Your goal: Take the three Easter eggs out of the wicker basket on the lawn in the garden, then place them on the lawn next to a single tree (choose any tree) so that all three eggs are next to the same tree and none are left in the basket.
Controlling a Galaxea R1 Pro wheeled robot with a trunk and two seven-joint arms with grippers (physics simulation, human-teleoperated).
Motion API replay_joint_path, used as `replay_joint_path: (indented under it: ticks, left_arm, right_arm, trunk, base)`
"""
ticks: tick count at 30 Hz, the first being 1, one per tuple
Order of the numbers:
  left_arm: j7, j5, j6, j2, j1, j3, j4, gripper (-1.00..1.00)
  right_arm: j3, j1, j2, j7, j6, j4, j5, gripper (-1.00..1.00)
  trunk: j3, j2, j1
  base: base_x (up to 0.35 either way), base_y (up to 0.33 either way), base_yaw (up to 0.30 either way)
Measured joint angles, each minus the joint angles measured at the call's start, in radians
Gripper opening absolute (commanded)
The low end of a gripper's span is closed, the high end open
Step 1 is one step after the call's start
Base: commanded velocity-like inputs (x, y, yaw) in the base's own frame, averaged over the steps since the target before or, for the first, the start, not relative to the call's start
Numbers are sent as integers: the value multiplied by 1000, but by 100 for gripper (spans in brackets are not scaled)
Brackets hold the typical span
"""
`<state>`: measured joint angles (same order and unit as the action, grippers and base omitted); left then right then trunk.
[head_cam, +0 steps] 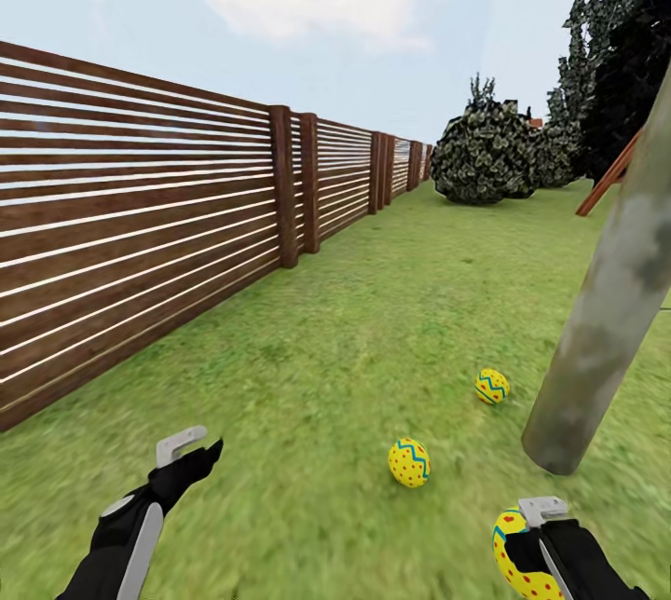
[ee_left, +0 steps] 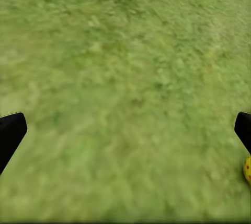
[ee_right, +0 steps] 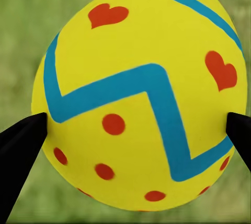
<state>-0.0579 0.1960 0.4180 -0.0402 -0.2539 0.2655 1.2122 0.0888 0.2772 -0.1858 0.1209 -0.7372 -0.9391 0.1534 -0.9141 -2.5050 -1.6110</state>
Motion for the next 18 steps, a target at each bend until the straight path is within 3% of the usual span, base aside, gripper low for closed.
replay_joint_path:
  ticks: [8, 11, 15, 18]
  left_arm:
    - [-1, 0, -2, 0, 0, -5, 0, 100]
    - [-8, 0, -8, 0, 0, -4, 3, 100]
    - [-3, 0, -5, 0, 0, -41, 1, 100]
    - [0, 0, -5, 0, 0, -48, 0, 100]
  right_arm:
    - [0, 0, 0, 0, 0, 0, 0, -100]
    - [0, 0, 0, 0, 0, 0, 0, -100]
    - [0, 0, 0, 0, -1, 0, 0, -100]
    - [0, 0, 0, 0, -1, 0, 0, -100]
  trunk:
    - [-31, -2, -4]
    - [-31, -2, -4]
    - [-31, -2, -3]
    - [-31, -2, -3]
  base:
    - [0, 0, 0]
    - [35, 0, 0]
    - [281, -83, 0]
    - [316, -160, 0]
